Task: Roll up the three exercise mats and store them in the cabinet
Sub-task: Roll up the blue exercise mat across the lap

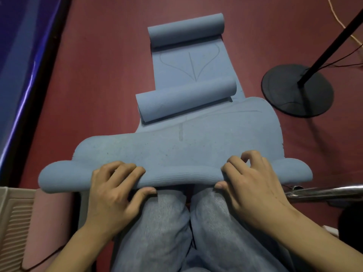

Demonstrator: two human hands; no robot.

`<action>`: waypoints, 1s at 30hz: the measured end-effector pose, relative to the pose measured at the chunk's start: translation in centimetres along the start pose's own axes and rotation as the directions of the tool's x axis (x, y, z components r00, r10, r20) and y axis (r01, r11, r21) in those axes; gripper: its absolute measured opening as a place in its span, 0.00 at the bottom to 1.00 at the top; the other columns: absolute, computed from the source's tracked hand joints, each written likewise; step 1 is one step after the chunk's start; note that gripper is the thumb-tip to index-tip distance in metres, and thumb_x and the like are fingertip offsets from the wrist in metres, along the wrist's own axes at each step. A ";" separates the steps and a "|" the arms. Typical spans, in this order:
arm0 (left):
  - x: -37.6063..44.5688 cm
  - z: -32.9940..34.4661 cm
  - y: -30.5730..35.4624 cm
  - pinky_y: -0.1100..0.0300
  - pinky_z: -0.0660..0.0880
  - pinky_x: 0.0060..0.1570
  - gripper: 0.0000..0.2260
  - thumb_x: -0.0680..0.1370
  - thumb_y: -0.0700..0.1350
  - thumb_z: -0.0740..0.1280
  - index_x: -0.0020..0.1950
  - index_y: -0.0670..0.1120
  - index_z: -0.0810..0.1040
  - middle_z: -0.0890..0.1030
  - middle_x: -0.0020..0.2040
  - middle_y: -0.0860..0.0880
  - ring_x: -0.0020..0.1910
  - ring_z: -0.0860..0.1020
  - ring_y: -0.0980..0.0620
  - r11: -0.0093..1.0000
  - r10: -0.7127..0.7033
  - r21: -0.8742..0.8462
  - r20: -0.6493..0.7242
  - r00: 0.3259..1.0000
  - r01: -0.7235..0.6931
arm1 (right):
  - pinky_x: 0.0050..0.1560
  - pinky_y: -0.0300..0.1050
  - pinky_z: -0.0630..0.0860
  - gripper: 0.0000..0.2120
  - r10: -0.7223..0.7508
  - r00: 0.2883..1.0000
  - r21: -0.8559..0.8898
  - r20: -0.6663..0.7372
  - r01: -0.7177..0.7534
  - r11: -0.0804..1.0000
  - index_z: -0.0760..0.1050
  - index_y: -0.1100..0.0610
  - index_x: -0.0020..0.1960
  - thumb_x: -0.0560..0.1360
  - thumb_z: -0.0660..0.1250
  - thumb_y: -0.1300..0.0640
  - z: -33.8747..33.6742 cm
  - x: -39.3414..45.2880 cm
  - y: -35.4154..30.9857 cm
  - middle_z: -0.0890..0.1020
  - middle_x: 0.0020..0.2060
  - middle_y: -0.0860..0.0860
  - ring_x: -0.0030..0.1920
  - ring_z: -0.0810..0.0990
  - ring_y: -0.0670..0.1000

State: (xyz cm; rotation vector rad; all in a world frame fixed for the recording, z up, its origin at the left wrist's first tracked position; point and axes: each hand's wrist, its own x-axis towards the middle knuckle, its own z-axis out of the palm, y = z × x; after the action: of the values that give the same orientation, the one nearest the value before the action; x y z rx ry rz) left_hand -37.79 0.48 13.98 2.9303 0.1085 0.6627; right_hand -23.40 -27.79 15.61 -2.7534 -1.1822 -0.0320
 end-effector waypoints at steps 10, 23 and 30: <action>7.0 0.5 -3.1 0.47 0.72 0.41 0.23 0.77 0.67 0.55 0.35 0.52 0.77 0.76 0.33 0.55 0.37 0.74 0.52 0.947 -0.140 -0.197 0.454 0.880 0.253 | 0.48 0.53 0.66 0.19 0.150 0.973 0.316 0.175 -0.200 0.927 0.64 0.49 0.70 0.83 0.53 0.41 0.0 5.1 1.8 0.80 0.41 0.52 0.49 0.74 0.59; 6.8 0.3 -1.6 0.48 0.74 0.39 0.20 0.67 0.68 0.65 0.42 0.52 0.72 0.73 0.28 0.54 0.31 0.71 0.50 0.832 -0.384 -0.246 0.392 0.836 0.497 | 0.48 0.54 0.72 0.16 0.070 0.997 0.334 -0.026 -0.057 0.941 0.72 0.50 0.43 0.80 0.62 0.38 0.6 3.8 2.3 0.76 0.41 0.43 0.49 0.70 0.53; 6.7 0.1 -1.4 0.49 0.75 0.48 0.19 0.72 0.68 0.63 0.40 0.54 0.82 0.83 0.42 0.55 0.47 0.76 0.51 0.925 -0.304 -0.145 0.274 0.913 0.352 | 0.48 0.50 0.64 0.27 0.060 0.995 0.089 -0.085 -0.053 0.995 0.76 0.51 0.43 0.69 0.60 0.27 0.7 4.2 1.3 0.75 0.49 0.48 0.54 0.68 0.56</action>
State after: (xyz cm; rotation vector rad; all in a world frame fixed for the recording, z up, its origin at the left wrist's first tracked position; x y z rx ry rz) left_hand -31.79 2.51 16.54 2.6857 0.4731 0.2390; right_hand -19.61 -25.52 15.05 -2.6786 -1.0573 -0.0924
